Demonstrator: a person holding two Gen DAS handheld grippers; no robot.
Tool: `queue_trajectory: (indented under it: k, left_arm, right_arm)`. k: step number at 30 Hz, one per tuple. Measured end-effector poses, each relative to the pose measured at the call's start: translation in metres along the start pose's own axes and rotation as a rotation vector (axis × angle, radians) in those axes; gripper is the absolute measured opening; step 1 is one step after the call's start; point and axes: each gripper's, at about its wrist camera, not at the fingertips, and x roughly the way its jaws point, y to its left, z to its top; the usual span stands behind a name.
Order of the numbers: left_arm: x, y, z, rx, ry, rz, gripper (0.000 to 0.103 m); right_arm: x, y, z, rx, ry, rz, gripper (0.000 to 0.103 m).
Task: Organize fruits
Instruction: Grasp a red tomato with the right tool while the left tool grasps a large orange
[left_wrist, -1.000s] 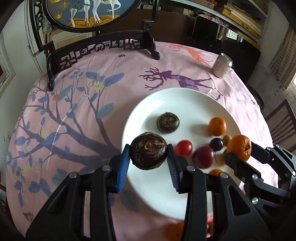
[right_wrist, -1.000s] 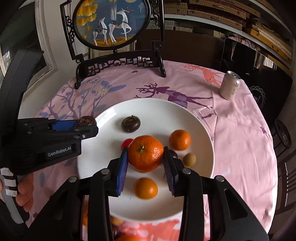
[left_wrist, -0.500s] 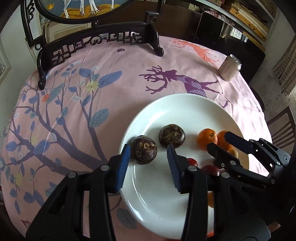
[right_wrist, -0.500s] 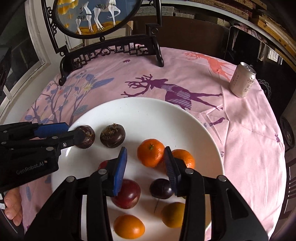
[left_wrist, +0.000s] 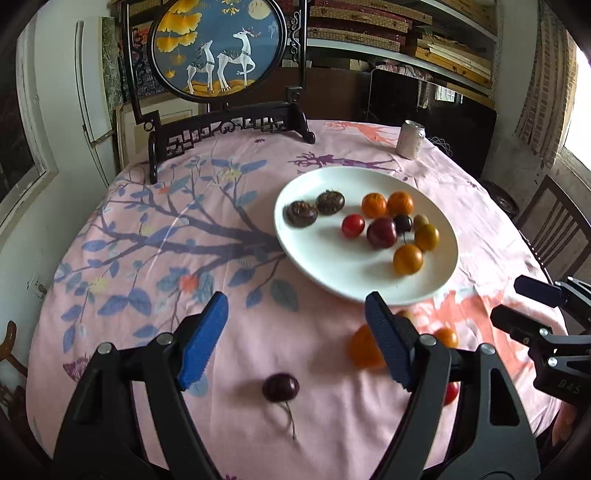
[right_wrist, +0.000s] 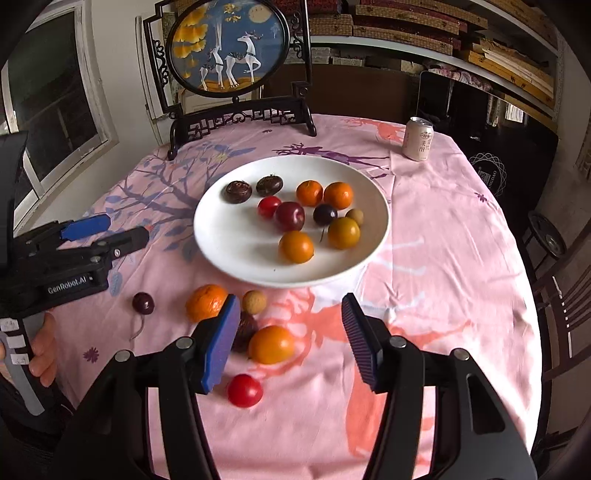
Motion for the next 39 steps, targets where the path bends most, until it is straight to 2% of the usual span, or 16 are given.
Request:
queue_trajectory:
  k: [6, 12, 16, 18, 19, 20, 23, 26, 28, 31, 35, 38, 39]
  left_arm:
    - [-0.007, 0.008, -0.03, -0.026, 0.039, -0.021, 0.078]
    - [-0.01, 0.026, -0.039, -0.053, 0.042, 0.005, 0.08]
    - [-0.009, 0.037, -0.043, -0.088, 0.055, 0.012, 0.08]
    - [-0.008, 0.037, -0.044, -0.091, 0.063, 0.004, 0.08]
    - [-0.007, 0.036, -0.045, -0.086, 0.066, 0.004, 0.08]
    - [-0.006, 0.033, -0.045, -0.079, 0.068, 0.005, 0.08]
    - [-0.001, 0.021, -0.047, -0.058, 0.079, -0.002, 0.08]
    - [0.009, 0.001, -0.05, -0.011, 0.107, -0.048, 0.08]
    - [0.018, -0.014, -0.054, 0.035, 0.122, -0.035, 0.08]
    - [0.032, -0.031, -0.057, 0.114, 0.13, 0.036, 0.08]
    - [0.048, -0.049, -0.054, 0.178, 0.138, 0.068, 0.08]
    - [0.059, -0.057, -0.047, 0.188, 0.157, 0.047, 0.078]
    - [0.063, -0.06, -0.045, 0.193, 0.165, 0.035, 0.075]
  right_arm:
    - [-0.006, 0.012, -0.018, 0.005, 0.013, 0.004, 0.058]
    - [0.025, 0.026, -0.047, 0.01, 0.141, 0.079, 0.058]
    - [0.043, 0.036, -0.058, -0.014, 0.177, 0.07, 0.058]
    - [0.051, 0.037, -0.06, -0.019, 0.19, 0.059, 0.048]
    - [0.056, 0.037, -0.061, -0.019, 0.207, 0.062, 0.037]
    - [0.06, 0.037, -0.063, -0.024, 0.223, 0.054, 0.032]
    - [0.057, 0.037, -0.064, -0.031, 0.218, 0.054, 0.031]
    - [0.05, 0.028, -0.064, 0.0, 0.199, 0.05, 0.031]
    - [0.046, 0.019, -0.065, 0.021, 0.189, 0.039, 0.031]
    - [0.042, 0.006, -0.068, 0.056, 0.188, 0.041, 0.031]
    - [0.04, -0.004, -0.071, 0.085, 0.189, 0.063, 0.031]
    - [0.038, -0.008, -0.072, 0.102, 0.187, 0.074, 0.031]
    - [0.037, -0.01, -0.072, 0.108, 0.185, 0.077, 0.031]
